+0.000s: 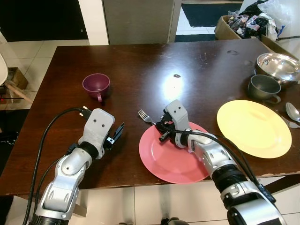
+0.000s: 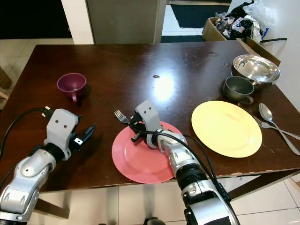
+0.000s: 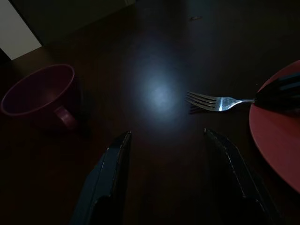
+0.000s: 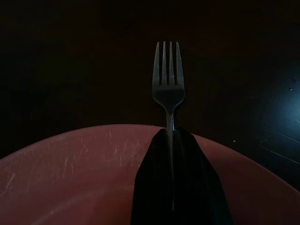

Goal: Setting the table

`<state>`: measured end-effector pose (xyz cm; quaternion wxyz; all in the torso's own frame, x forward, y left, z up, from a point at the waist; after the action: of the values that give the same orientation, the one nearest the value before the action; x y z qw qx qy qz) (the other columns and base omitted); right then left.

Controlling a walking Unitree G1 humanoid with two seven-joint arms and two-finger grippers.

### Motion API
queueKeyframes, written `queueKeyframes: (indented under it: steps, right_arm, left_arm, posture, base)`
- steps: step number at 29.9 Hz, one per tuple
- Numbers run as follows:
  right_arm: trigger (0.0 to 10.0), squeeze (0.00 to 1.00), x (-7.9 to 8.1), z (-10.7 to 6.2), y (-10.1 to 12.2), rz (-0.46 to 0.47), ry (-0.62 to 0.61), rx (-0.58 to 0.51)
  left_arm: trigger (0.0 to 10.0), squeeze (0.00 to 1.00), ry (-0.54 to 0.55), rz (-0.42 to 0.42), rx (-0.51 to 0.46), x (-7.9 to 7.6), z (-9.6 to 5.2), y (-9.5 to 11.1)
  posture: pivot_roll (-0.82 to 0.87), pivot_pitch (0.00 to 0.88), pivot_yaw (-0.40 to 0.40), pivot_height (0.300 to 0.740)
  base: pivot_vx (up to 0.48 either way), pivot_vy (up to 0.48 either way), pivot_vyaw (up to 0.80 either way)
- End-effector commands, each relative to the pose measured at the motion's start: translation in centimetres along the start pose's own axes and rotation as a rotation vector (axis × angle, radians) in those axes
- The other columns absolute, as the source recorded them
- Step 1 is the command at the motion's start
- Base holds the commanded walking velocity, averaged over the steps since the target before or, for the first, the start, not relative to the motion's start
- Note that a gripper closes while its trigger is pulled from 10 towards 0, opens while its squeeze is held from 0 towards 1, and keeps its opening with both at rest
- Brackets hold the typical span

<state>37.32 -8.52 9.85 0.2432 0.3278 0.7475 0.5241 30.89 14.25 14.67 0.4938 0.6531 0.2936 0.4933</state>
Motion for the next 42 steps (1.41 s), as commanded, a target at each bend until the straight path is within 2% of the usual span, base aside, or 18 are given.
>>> queueKeyframes:
  steps: [1, 7, 10, 13, 14, 15, 16, 17, 18, 20, 22, 23, 28, 32, 36, 37, 40, 42]
  right_arm:
    - [0.0, 0.0, -0.1, -0.3, -2.1, 0.044, -0.006, 0.068]
    - [0.0, 0.0, -0.6, -0.5, -1.5, 0.052, -0.024, 0.032]
    - [0.0, 0.0, -0.9, -0.6, -0.2, 0.054, -0.043, -0.028]
    - [0.0, 0.0, -1.5, -1.2, 2.6, 0.057, -0.09, -0.168]
    - [10.0, 0.0, -1.5, -1.8, 4.2, 0.057, -0.107, -0.255]
    - [10.0, 0.0, -1.1, -3.0, 6.5, 0.061, -0.121, -0.382]
    - [10.0, 0.0, -1.1, -3.0, 6.5, 0.061, -0.121, -0.382]
    - [10.0, 0.0, -0.6, -3.9, 7.5, 0.058, -0.123, -0.451]
    - [10.0, 0.0, -0.6, -3.9, 7.5, 0.058, -0.123, -0.451]
    - [10.0, 0.0, 0.5, -5.2, 8.0, 0.087, -0.148, -0.533]
    - [10.0, 0.0, 0.5, -5.2, 8.0, 0.087, -0.148, -0.533]
    - [10.0, 0.0, 1.3, -6.0, 7.6, 0.125, -0.167, -0.574]
    - [10.0, 0.0, 3.0, -7.2, 5.9, 0.191, -0.232, -0.619]
    - [10.0, 0.0, 3.6, -7.7, 4.7, 0.216, -0.286, -0.612]
    - [10.0, 0.0, 4.2, -8.0, 1.6, 0.197, -0.332, -0.504]
    - [10.0, 0.0, 4.2, -8.0, 1.6, 0.197, -0.332, -0.504]
    - [10.0, 0.0, 3.9, -8.3, -0.6, 0.129, -0.399, -0.408]
    - [10.0, 0.0, 3.6, -8.3, -0.6, 0.123, -0.411, -0.403]
  left_arm:
    - [10.0, 0.0, -0.009, 0.0, 0.014, -0.3, 0.0, -0.4]
    - [10.0, 0.0, -0.006, 0.001, 0.012, -0.3, 0.1, -0.4]
    - [10.0, 0.0, -0.005, 0.001, 0.012, -0.3, 0.2, -0.4]
    - [10.0, 0.0, 0.0, 0.001, 0.013, -0.3, 0.2, -0.5]
    - [10.0, 0.0, 0.011, 0.003, 0.014, -0.1, 0.1, -0.5]
    - [10.0, 0.0, 0.03, 0.007, 0.015, 0.2, 0.1, -0.5]
    - [10.0, 0.0, 0.03, 0.007, 0.015, 0.2, 0.1, -0.5]
    - [10.0, 0.0, 0.046, 0.013, 0.016, 0.5, 0.1, -0.6]
    - [10.0, 0.0, 0.046, 0.013, 0.016, 0.5, 0.1, -0.6]
    - [10.0, 0.0, 0.073, 0.016, 0.019, 1.0, 0.1, -0.6]
    - [10.0, 0.0, 0.073, 0.016, 0.019, 1.0, 0.1, -0.6]
    - [10.0, 0.0, 0.102, 0.018, 0.025, 1.4, 0.0, -0.7]
    - [10.0, 0.0, 0.141, 0.022, 0.035, 1.7, -0.2, -1.0]
    - [10.0, 0.0, 0.144, 0.023, 0.037, 1.6, -0.3, -1.1]
    - [10.0, 0.0, 0.144, 0.016, 0.039, 1.2, -0.3, -1.2]
    - [10.0, 0.0, 0.144, 0.016, 0.039, 1.2, -0.3, -1.2]
    - [10.0, 0.0, 0.142, 0.006, 0.048, 0.8, -0.4, -1.6]
    - [10.0, 0.0, 0.143, -0.007, 0.056, 0.7, -0.5, -1.8]
  posture:
    - [-0.03, 0.057, 0.042, 0.74]
    - [-0.03, 0.054, 0.041, 0.74]
    - [-0.03, 0.054, 0.041, 0.74]
    - [-0.03, 0.054, 0.042, 0.74]
    - [-0.04, 0.055, 0.045, 0.74]
    - [-0.04, 0.056, 0.047, 0.74]
    - [-0.04, 0.056, 0.047, 0.74]
    - [-0.04, 0.058, 0.05, 0.74]
    - [-0.04, 0.058, 0.05, 0.74]
    - [-0.05, 0.059, 0.052, 0.74]
    - [-0.05, 0.059, 0.052, 0.74]
    - [-0.05, 0.062, 0.052, 0.74]
    - [-0.06, 0.064, 0.052, 0.74]
    - [-0.07, 0.059, 0.051, 0.74]
    - [-0.08, 0.053, 0.048, 0.74]
    - [-0.08, 0.053, 0.048, 0.74]
    - [-0.09, 0.051, 0.047, 0.74]
    - [-0.09, 0.051, 0.047, 0.74]
  base:
    - [0.0, 0.0, 0.0]
    - [0.0, 0.0, 0.0]
    - [0.0, 0.0, 0.0]
    - [0.0, 0.0, 0.0]
    - [0.0, 0.0, 0.0]
    - [0.0, 0.0, 0.0]
    - [0.0, 0.0, 0.0]
    - [0.0, 0.0, 0.0]
    - [0.0, 0.0, 0.0]
    - [0.0, 0.0, 0.0]
    - [0.0, 0.0, 0.0]
    - [0.0, 0.0, 0.0]
    - [0.0, 0.0, 0.0]
    - [0.0, 0.0, 0.0]
    - [0.0, 0.0, 0.0]
    - [0.0, 0.0, 0.0]
    - [0.0, 0.0, 0.0]
    - [0.0, 0.0, 0.0]
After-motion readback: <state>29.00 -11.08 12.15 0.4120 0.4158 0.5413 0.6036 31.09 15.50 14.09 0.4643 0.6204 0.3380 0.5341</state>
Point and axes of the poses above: a point about 5 cm out from each wrist's last joint towards the gripper, its own z axis pointing out of the wrist towards the gripper, its own y axis along the axis of the wrist's last joint, x = y × z, the point moved 3 cm from there along z, pointing out of the wrist towards the gripper, and after that the axes turned 3 degrees about z, right-handed, at the moved point
